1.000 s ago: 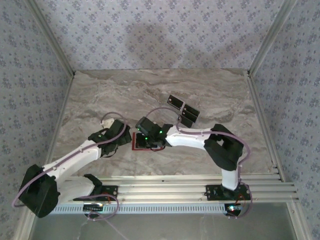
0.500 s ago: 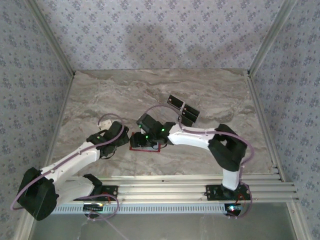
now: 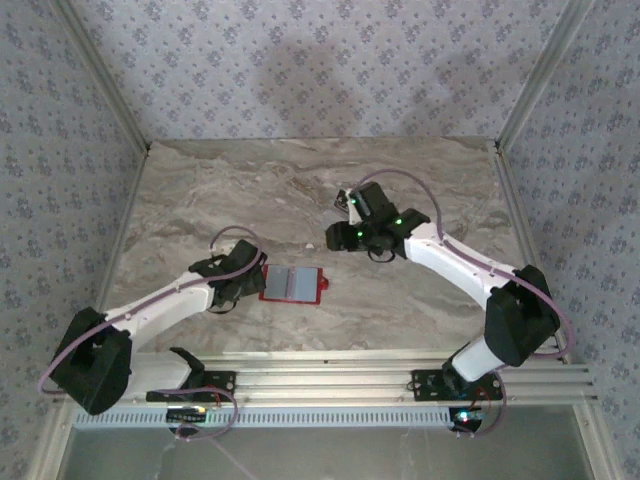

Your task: Put the credit cards into the card holder

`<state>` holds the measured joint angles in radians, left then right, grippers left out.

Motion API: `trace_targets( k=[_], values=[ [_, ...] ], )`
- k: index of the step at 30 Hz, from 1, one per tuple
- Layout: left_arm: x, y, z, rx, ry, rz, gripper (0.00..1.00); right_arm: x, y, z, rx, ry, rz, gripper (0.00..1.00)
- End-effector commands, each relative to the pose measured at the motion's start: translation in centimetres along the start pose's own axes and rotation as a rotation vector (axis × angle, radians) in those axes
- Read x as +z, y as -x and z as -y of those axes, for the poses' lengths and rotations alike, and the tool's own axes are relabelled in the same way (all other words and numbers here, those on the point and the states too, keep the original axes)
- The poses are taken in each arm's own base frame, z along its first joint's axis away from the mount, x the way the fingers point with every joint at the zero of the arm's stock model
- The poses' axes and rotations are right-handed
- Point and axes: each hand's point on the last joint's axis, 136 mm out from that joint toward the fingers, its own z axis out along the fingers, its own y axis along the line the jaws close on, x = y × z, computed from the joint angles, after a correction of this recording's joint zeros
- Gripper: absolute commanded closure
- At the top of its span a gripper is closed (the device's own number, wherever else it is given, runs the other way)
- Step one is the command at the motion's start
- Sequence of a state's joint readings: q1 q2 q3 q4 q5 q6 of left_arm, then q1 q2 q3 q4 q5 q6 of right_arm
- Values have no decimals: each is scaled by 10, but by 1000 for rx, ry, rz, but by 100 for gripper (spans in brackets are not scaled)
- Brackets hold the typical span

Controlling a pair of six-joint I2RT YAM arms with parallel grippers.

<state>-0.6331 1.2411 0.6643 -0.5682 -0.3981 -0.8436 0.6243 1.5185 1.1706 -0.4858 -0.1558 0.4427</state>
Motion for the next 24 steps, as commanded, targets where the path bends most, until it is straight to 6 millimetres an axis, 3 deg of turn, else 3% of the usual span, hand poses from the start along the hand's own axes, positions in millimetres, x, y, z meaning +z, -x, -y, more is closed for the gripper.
trace_targets(
  k=[1,5,10,16,24],
  values=[
    [-3,8,18,33,-44,-2,0,-12,-5,38,-135,-153,-84,48],
    [0,7,24,54,-47,-18,0,-11,1,65,-180,-283,-111,49],
    [-1,8,27,66,-51,-26,0,-11,12,81,-253,-415,-115,52],
    [-1,10,29,68,-54,-26,0,-1,22,88,-345,-497,-143,55],
    [-1,9,28,73,-49,-28,0,19,19,86,-424,-519,-197,59]
  ],
)
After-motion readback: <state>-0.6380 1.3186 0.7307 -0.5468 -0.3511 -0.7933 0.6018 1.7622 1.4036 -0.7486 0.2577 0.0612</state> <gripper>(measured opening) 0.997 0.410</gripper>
